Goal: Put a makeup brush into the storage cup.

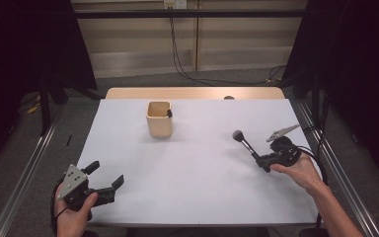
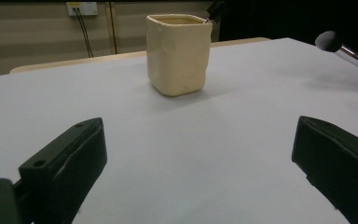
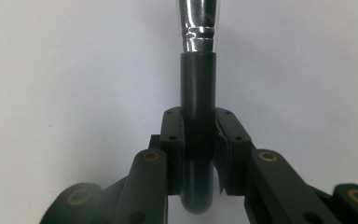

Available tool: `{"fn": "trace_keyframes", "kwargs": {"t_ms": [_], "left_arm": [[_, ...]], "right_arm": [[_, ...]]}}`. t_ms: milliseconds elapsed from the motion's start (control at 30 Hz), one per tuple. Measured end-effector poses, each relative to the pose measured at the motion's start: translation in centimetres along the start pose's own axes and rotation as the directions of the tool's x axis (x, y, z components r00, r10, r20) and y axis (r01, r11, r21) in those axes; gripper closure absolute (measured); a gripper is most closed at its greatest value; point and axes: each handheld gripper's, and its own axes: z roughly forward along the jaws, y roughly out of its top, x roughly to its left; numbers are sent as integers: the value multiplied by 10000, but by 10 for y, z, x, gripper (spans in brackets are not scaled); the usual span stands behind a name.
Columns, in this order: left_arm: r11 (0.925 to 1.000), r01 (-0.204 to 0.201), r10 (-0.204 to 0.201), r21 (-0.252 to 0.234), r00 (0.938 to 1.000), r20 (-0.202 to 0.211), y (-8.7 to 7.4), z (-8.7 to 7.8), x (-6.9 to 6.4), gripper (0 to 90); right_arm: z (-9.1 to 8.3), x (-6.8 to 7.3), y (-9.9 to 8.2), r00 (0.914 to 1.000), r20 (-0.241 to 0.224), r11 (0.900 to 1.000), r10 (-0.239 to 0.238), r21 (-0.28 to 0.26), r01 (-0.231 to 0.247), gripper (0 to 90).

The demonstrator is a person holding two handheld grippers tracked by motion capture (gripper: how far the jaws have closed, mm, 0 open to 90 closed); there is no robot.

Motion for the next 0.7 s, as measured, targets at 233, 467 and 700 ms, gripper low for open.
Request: {"fn": "trace_keyframes", "kwargs": {"t_ms": [233,467,700], "left_arm": [[10000,-7,7,29,10000,25,0,0,-1,31],[10000,-26,26,55,10000,-19,0,-1,0,32],[10000,-34,34,35,10000,-22,0,-2,0,32]], "right_arm": [[1,2,-5,9995,-104,9932,287,-1122,-297,757],[6,5,-5,9984,-17,9758,559,-2116,-550,757],[7,8,-6,9989,95,9510,466,-3065,-415,756]]}}
